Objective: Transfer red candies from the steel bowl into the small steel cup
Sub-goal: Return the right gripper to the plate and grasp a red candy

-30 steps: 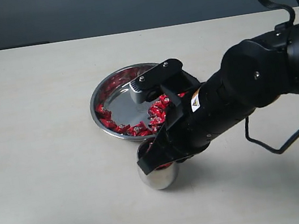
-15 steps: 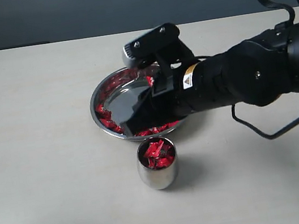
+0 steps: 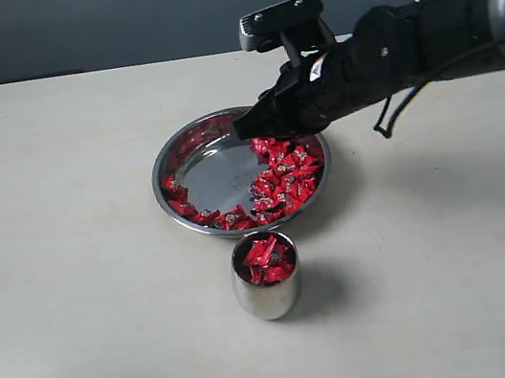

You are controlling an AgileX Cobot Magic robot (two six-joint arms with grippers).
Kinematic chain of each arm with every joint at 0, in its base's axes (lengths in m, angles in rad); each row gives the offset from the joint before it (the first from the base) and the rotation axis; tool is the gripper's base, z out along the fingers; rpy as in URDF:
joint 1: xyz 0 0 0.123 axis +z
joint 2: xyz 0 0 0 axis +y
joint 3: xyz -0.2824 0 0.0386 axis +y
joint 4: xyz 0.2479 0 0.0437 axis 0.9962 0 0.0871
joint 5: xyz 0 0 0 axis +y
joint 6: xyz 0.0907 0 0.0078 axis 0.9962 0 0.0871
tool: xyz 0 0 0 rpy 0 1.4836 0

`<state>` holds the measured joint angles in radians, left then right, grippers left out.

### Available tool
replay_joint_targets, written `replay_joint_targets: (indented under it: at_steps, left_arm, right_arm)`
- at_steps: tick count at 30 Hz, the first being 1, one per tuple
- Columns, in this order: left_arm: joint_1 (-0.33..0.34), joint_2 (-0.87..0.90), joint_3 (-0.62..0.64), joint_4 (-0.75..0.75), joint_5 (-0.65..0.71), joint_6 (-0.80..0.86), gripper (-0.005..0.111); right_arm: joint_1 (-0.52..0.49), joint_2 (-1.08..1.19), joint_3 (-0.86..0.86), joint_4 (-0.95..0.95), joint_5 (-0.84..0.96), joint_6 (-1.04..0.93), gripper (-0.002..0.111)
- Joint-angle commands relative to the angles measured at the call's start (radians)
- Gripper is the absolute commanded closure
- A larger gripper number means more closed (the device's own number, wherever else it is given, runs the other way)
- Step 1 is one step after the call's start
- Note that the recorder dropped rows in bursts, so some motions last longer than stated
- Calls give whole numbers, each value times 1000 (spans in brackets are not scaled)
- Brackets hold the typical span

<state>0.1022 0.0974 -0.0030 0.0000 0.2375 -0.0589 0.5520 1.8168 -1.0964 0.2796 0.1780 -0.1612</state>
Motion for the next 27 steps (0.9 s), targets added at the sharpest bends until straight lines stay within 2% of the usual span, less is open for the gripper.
replay_joint_targets:
  at_steps: [1,4,8,10,15,22,27]
  left_arm:
    - [-5,-5,3,0,-4,-2,106]
    - [-5,-5,3,0,-4,-2,106]
    - [-5,-5,3,0,-4,-2,106]
    - [-5,-5,3,0,-4,-2,106]
    - [-5,-5,3,0,-4,-2,106]
    - [-5,-5,3,0,-4,-2,106]
    - [-5,-5,3,0,-4,-2,106]
  right_arm:
    - [-5,123,-174,-78,133,-2,82]
    - [-5,196,-274,-115,213,0,80]
    - [-5,262,-377,-165,290,0,63]
    - [-5,290,-412,-169,305,0,59]
    - [-5,346,-477,-181,305,10,60]
    - [-5,441,-568,-431,317,312,60]
    - [-5,467,-575,-507,320,429,60]
